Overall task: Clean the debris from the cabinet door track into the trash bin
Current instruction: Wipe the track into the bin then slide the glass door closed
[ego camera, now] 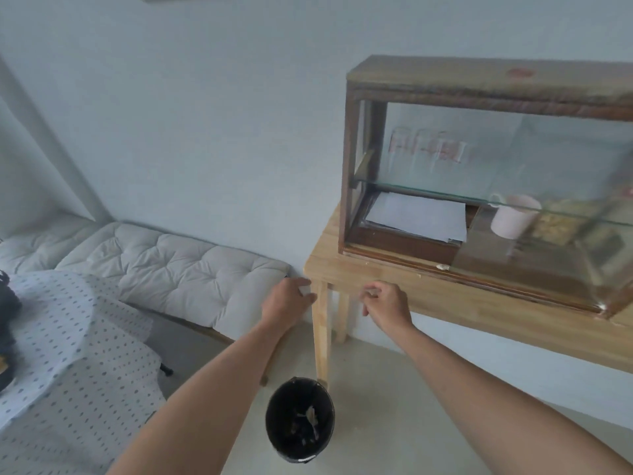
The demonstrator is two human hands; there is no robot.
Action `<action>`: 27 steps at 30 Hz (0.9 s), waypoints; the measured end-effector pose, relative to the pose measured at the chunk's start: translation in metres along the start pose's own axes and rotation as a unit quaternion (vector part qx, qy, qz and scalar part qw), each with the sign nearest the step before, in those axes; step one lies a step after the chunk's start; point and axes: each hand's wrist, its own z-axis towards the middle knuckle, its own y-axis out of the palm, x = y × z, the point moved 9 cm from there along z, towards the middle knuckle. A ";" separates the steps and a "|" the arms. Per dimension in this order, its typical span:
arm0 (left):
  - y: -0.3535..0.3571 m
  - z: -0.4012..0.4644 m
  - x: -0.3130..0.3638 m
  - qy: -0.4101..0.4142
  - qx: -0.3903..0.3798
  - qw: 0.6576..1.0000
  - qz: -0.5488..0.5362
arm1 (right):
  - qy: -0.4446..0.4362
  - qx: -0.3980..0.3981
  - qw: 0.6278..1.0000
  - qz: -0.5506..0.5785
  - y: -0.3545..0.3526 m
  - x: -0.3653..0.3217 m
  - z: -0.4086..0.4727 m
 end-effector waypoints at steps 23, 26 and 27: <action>0.047 0.055 0.123 0.134 -0.035 0.989 0.055 | 0.059 0.149 0.960 -0.230 -0.137 0.046 0.052; 0.043 0.057 0.114 0.126 -0.030 0.990 0.054 | 0.031 0.158 0.935 -0.316 -0.138 0.045 0.052; 0.042 0.058 0.110 0.121 -0.030 0.991 0.052 | 0.026 0.165 0.929 -0.331 -0.140 0.046 0.052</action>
